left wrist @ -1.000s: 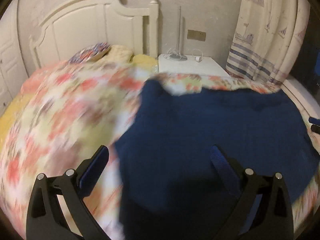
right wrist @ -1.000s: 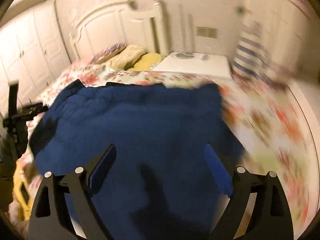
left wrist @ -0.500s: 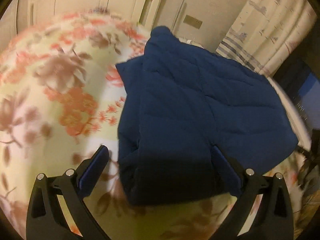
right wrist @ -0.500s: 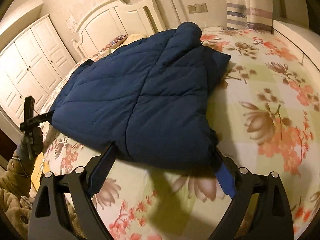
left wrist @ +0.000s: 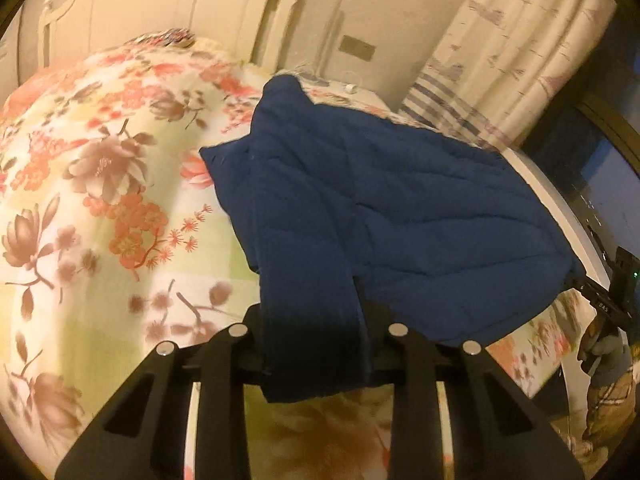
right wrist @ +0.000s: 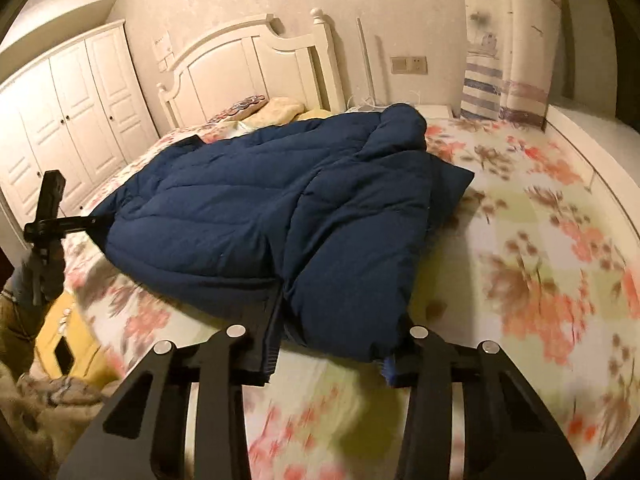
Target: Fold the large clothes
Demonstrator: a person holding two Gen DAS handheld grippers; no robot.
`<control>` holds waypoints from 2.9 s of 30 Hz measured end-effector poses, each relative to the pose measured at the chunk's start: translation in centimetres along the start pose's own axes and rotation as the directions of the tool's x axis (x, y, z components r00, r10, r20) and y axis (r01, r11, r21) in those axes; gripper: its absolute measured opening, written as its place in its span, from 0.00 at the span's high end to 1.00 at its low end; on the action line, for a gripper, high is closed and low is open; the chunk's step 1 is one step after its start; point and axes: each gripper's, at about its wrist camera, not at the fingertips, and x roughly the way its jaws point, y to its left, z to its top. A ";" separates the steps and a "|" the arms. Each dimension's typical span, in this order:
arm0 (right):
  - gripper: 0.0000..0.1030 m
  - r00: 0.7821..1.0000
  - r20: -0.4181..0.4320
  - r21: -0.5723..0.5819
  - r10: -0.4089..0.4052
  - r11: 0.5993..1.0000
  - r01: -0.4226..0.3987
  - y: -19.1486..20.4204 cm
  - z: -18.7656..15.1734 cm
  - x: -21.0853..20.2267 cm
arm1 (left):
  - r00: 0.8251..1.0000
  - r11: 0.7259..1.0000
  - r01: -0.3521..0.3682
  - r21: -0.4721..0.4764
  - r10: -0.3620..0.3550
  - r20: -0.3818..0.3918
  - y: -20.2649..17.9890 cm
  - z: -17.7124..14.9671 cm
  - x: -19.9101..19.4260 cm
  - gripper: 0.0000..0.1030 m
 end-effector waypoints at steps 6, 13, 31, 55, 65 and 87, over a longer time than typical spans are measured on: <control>0.56 0.999 -0.019 0.053 0.028 0.998 -0.027 0.4 -5.9 -5.9 | 0.997 0.998 0.043 0.054 -0.039 -0.073 -1.7 -5.1 -2.5 0.68; 0.09 0.991 0.081 0.170 -0.105 0.981 0.090 -2.6 -6.2 -11.0 | 0.968 0.975 -0.224 0.018 0.220 0.122 -0.9 -5.5 -7.7 0.29; 0.45 0.971 -0.110 -0.320 -0.210 0.933 0.166 13.4 14.6 13.9 | 0.837 0.786 -0.547 0.288 0.519 0.171 -12.6 11.8 9.7 0.02; 0.25 0.952 -0.193 0.026 -0.235 0.969 0.245 -0.2 12.0 15.4 | 0.866 0.851 -0.480 0.212 0.498 -0.040 -6.9 10.6 16.2 0.02; 0.24 0.956 -0.163 0.147 -0.246 0.952 0.270 -4.1 10.6 12.7 | 0.875 0.865 -0.464 0.193 0.481 -0.052 -6.6 10.7 16.1 0.02; 0.04 0.933 -0.046 -0.254 -0.356 0.908 0.334 8.6 8.6 7.8 | 0.881 0.878 -0.467 0.101 0.472 -0.028 -6.3 11.1 13.2 0.11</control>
